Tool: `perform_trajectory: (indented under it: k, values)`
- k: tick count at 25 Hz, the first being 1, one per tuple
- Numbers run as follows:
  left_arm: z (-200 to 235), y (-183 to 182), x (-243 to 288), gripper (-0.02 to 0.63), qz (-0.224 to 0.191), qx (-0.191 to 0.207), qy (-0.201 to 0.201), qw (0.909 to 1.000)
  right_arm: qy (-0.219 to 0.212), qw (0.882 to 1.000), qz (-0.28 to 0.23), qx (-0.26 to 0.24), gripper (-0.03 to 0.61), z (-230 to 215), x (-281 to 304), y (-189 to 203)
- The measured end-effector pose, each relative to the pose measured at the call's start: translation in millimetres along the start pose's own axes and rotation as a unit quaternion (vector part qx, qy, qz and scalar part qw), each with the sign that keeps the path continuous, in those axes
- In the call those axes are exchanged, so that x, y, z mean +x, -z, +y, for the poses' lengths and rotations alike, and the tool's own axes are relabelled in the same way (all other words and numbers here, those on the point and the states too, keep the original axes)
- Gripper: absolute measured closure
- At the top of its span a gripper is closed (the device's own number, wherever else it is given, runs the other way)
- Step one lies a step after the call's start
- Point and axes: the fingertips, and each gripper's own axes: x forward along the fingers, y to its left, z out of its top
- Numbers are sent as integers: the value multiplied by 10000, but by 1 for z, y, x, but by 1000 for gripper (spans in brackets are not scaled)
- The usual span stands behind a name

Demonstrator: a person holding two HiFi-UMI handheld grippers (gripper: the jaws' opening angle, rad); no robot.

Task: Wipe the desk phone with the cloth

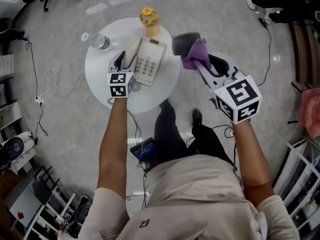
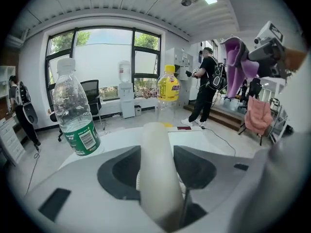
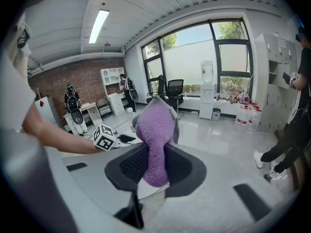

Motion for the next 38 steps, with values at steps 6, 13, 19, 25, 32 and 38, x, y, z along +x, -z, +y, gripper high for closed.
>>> perform_trajectory:
  k: [6, 13, 19, 25, 32, 38]
  values:
    - [6, 12, 7, 411, -1, 339, -86, 9994, -39, 10000, 37, -3, 495, 1, 0, 2]
    - [1, 10, 0, 410, 137, 486, 30, 9987, -175, 9998, 60, -18, 495, 8, -5, 2]
    - [-1, -3, -18, 410, -41, 675, -20, 9977, -285, 9996, 7, -75, 495, 15, -4, 1]
    - [-2, -32, -59, 411, -350, 743, -219, 9964, -457, 9988, -65, -165, 495, 21, -13, -6]
    - [-11, -72, -132, 413, -780, 785, -561, 9923, -582, 9977, -219, -284, 495, 27, -44, -12]
    - [-34, -117, -212, 438, -1151, 683, -831, 9875, -657, 9963, -457, -327, 495, 32, -84, -19]
